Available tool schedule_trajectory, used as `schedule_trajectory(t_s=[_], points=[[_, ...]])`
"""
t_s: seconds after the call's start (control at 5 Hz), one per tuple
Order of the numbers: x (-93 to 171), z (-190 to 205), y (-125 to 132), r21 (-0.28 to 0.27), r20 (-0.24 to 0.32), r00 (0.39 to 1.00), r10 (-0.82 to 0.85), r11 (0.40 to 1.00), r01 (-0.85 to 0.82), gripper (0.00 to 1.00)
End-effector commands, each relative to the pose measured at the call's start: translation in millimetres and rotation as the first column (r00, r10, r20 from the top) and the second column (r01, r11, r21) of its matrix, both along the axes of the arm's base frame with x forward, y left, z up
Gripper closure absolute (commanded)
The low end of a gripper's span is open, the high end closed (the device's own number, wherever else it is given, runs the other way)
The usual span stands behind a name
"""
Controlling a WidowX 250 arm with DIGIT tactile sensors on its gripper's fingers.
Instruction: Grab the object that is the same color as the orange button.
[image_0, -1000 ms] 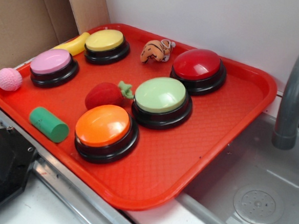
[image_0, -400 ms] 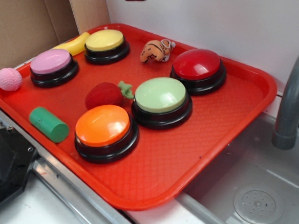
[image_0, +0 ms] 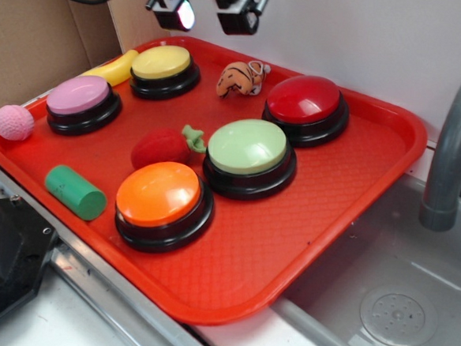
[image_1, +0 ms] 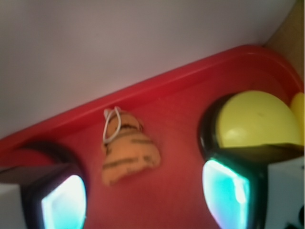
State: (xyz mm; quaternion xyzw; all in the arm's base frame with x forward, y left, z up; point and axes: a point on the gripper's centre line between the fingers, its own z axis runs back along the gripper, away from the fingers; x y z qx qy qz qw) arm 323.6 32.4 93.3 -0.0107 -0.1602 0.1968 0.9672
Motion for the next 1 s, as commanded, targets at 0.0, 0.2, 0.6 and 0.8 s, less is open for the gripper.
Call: schedule_trajectory(t_s=[0.0, 0.2, 0.6, 0.8], points=[[31.4, -13.8, 4.0, 0.019, 0.015, 0.999, -0.037, 0.999, 0.037, 0.0], [34.9, -21.4, 1.7, 0.036, 0.002, 0.999, -0.054, 0.998, 0.054, 0.0], [39.7, -40.5, -6.1, 0.014, -0.047, 0.994, -0.097, 0.995, 0.098, 0.91], [39.6, -44.2, -4.9, 0.01, -0.075, 0.994, -0.074, 0.997, 0.075, 1.0]])
